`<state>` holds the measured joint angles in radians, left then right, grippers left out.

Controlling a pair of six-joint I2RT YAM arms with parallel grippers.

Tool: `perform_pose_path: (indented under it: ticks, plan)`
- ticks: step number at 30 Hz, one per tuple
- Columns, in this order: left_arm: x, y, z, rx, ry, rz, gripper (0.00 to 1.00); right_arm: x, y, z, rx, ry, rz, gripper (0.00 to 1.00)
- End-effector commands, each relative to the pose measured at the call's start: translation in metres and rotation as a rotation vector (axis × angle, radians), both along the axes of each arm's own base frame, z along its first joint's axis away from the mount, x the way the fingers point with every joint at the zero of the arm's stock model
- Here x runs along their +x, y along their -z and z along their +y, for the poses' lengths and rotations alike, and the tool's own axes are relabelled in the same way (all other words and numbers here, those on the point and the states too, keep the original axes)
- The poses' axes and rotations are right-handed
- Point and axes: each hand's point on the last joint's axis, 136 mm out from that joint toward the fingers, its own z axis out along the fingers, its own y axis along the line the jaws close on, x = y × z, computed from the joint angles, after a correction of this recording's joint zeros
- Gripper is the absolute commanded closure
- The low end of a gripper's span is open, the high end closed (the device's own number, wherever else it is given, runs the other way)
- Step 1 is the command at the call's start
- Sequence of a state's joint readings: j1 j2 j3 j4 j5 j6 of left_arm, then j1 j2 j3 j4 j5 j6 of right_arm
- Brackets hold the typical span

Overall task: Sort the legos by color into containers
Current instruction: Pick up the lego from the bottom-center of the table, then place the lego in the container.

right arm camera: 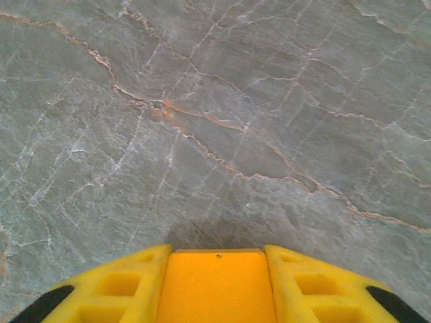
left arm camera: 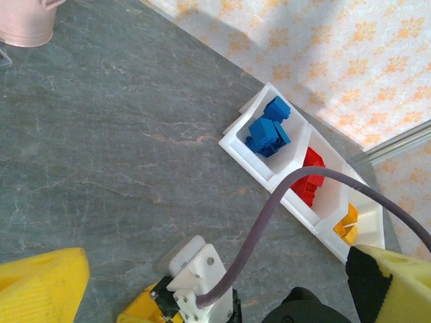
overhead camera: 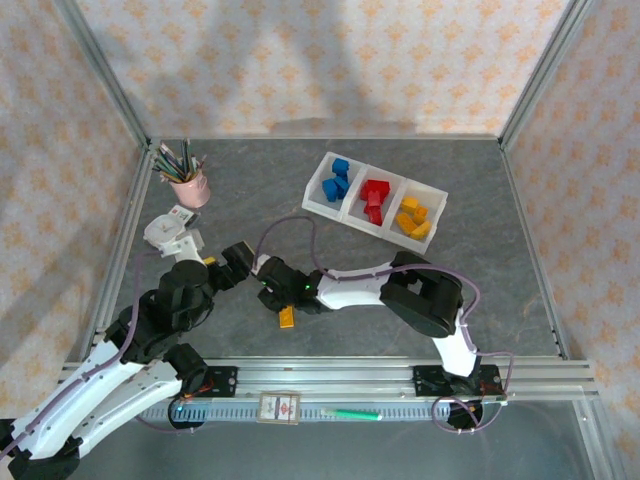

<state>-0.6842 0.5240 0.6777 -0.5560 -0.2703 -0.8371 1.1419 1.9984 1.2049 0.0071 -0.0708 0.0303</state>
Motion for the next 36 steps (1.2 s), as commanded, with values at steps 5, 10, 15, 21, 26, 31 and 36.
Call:
perform_pose_path:
  ticks: [5, 10, 15, 21, 26, 31, 36]
  plan:
    - [0.013, -0.015, -0.016, 0.003, 0.051, -0.037, 0.01, 0.03, -0.066, -0.046, 0.121, 0.224, 0.004, 0.7]
    - [0.025, -0.019, -0.041, -0.003, 0.134, -0.05, 0.01, 0.057, -0.094, -0.106, 0.176, 0.42, 0.019, 0.72]
    - [0.038, -0.02, -0.065, 0.001, 0.208, -0.052, 0.01, 0.092, -0.116, -0.192, 0.196, 0.678, -0.012, 0.72]
    - [0.056, -0.018, -0.092, -0.009, 0.277, -0.058, 0.01, 0.135, -0.13, -0.305, 0.184, 0.994, -0.066, 0.72]
    - [0.067, -0.016, -0.106, -0.009, 0.304, -0.061, 0.01, 0.17, -0.117, -0.37, 0.098, 1.177, -0.089, 0.72]
    - [0.071, -0.015, -0.109, -0.002, 0.304, -0.063, 0.01, 0.204, -0.102, -0.394, 0.041, 1.242, -0.094, 0.71]
    - [0.07, -0.015, -0.103, 0.004, 0.288, -0.065, 0.01, 0.223, -0.107, -0.401, 0.008, 1.262, -0.135, 0.47]
